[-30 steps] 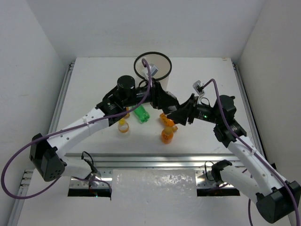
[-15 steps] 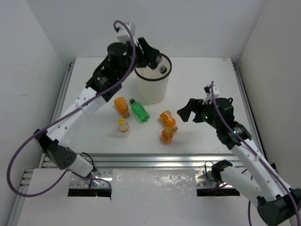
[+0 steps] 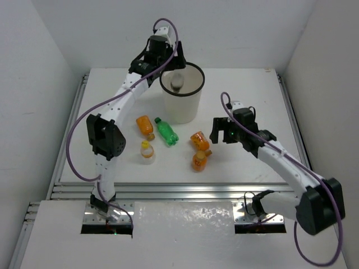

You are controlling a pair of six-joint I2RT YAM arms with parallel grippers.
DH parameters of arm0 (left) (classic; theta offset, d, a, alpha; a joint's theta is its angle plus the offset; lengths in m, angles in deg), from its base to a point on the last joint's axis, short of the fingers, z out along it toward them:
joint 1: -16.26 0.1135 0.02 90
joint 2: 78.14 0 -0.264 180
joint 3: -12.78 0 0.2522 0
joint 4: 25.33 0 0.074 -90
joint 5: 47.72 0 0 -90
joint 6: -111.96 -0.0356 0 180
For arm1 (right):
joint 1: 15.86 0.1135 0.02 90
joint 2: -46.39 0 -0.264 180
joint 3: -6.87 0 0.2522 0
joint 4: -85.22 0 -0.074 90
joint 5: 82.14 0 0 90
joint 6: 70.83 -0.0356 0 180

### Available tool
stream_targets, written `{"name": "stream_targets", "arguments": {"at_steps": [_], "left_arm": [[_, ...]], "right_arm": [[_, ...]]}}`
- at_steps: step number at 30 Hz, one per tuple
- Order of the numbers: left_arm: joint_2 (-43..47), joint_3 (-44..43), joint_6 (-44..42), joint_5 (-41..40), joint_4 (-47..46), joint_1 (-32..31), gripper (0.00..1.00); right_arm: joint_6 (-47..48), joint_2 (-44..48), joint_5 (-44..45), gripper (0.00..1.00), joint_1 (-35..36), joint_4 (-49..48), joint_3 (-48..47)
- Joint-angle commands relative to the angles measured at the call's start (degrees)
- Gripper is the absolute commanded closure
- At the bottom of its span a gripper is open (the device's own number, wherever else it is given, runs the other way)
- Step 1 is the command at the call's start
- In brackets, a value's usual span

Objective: Put the plastic bottles in the bin

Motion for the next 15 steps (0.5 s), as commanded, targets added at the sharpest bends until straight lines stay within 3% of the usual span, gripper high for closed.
{"name": "stream_targets", "arguments": {"at_steps": [1,9,11,13,14,15], "left_arm": [[7.93,3.73,-0.42,4.33,-5.05,-0.37,0.20],[17.22,8.82,0.90,5.56,-2.25,-0.37,0.11],[21.54,16.60,1.86,7.21,-3.12,-0.46,0.01],[29.53,23.39,3.80,8.28,-6.01,-0.55,0.01],[32.34,31.17,4.59,9.59,-7.77,-0.55,0.00],[38.20,34.90,5.20,10.13,-9.27,-0.72,0.00]], "right_arm": [[3.59,-7.27,-3.78,0.01,0.22,-3.53,-4.50],[4.73,-21.25,-11.36,0.04,2.50,-9.85,-4.68],[4.38,-24.77,-11.71,0.06,2.50,-10.83,-4.50],[4.47,-27.84,-12.33,0.08,2.50,-13.37,-4.15],[4.47,-28.81,-12.68,0.10,2.50,-13.82,-4.24],[4.47,-29.69,-12.42,0.16,2.50,-14.26,-4.41]]}}
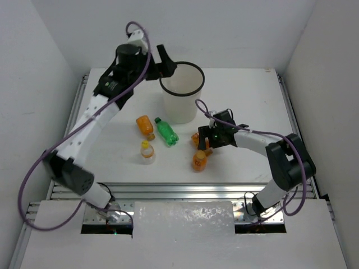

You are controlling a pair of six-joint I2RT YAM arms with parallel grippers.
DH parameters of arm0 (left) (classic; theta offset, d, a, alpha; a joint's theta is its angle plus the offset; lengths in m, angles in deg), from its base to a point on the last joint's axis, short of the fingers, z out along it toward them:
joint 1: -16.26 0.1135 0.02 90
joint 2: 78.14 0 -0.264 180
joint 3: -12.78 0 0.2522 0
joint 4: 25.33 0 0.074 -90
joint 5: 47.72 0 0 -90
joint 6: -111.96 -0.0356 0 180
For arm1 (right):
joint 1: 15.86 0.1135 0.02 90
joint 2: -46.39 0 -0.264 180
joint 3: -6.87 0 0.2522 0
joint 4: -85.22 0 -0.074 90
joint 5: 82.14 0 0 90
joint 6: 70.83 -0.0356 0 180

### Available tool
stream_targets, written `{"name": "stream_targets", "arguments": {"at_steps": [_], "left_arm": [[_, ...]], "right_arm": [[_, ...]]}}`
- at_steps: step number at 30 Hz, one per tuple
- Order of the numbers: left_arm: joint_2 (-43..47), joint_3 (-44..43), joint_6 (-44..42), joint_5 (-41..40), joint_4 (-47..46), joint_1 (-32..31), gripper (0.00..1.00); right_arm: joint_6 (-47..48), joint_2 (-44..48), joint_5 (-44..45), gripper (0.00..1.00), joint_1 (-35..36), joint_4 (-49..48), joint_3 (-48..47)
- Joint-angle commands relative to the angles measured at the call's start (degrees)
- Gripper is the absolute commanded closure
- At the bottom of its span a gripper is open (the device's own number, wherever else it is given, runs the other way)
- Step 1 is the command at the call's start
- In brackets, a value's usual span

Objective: Put the plastic bottles in the bin

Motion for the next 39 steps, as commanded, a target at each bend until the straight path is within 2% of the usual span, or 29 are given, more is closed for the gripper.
{"name": "stream_targets", "arguments": {"at_steps": [1,3,4,6,8,11,12,15,19,22,26,30,32,34,35,36,37,39], "left_arm": [[13.39,12.67,3.11,3.90,-8.15,-0.68,0.00],[19.73,21.12,3.38,4.52,-9.32,-1.12,0.00],[21.49,25.06,3.20,4.78,-9.67,-1.73,0.00],[25.79,28.51,2.59,5.13,-9.68,-2.61,0.00],[28.00,33.07,2.50,5.92,-10.47,-3.58,0.00],[31.08,37.91,3.11,10.12,-13.01,-4.81,0.00],[31.96,38.80,3.11,11.80,-15.28,-5.25,0.00],[30.40,39.69,3.20,13.92,-18.20,-9.72,0.00],[24.59,35.47,2.94,21.30,-21.53,-15.61,0.00],[21.60,33.02,2.85,22.18,-22.68,-18.07,0.00],[18.00,30.99,2.67,25.25,-23.56,-20.54,0.00],[15.71,29.15,2.59,22.02,-21.81,-22.13,0.02],[14.66,28.53,2.67,21.57,-21.28,-22.13,0.08],[13.78,27.56,2.67,22.09,-21.54,-22.13,0.36],[13.51,27.12,2.76,21.84,-21.63,-22.13,0.53],[13.08,26.08,2.94,21.40,-21.54,-22.13,0.91],[12.98,25.46,2.94,19.74,-20.76,-22.04,1.00],[13.16,24.05,3.02,15.36,-20.23,-22.04,1.00]], "right_arm": [[0.80,-2.92,-1.43,0.22,0.12,-5.36,-1.16],[0.45,-2.94,-0.03,0.38,0.03,-6.77,-0.28],[0.10,-2.41,2.51,0.53,-0.14,-7.38,1.37],[-1.04,1.09,5.33,0.60,-0.23,-10.01,3.67],[-1.66,4.17,8.85,0.75,-0.49,-12.04,6.56],[-2.62,12.42,10.79,0.83,-0.58,-11.52,8.85],[-2.72,17.75,10.36,0.83,-0.58,-11.52,9.38],[-2.98,26.04,5.72,0.82,-0.58,-10.38,10.36],[-2.72,38.43,-10.18,0.82,-0.76,-11.43,9.57],[-3.68,43.71,-17.13,0.81,-0.76,-11.87,8.34],[-4.82,45.58,-21.01,0.81,-0.76,-9.68,4.74],[-5.88,47.60,-24.89,0.79,-0.67,-10.29,3.24],[-5.62,48.74,-25.76,0.79,-0.76,-10.11,3.06],[-5.53,49.27,-26.21,0.76,-0.76,-9.85,3.06],[-5.44,49.45,-26.56,0.74,-0.67,-9.94,3.23],[-5.53,49.71,-26.56,0.69,-0.76,-10.02,3.76],[-5.88,50.32,-25.78,0.50,-0.67,-10.46,4.20],[-5.45,50.85,-23.93,0.24,-0.76,-9.94,4.82]]}}
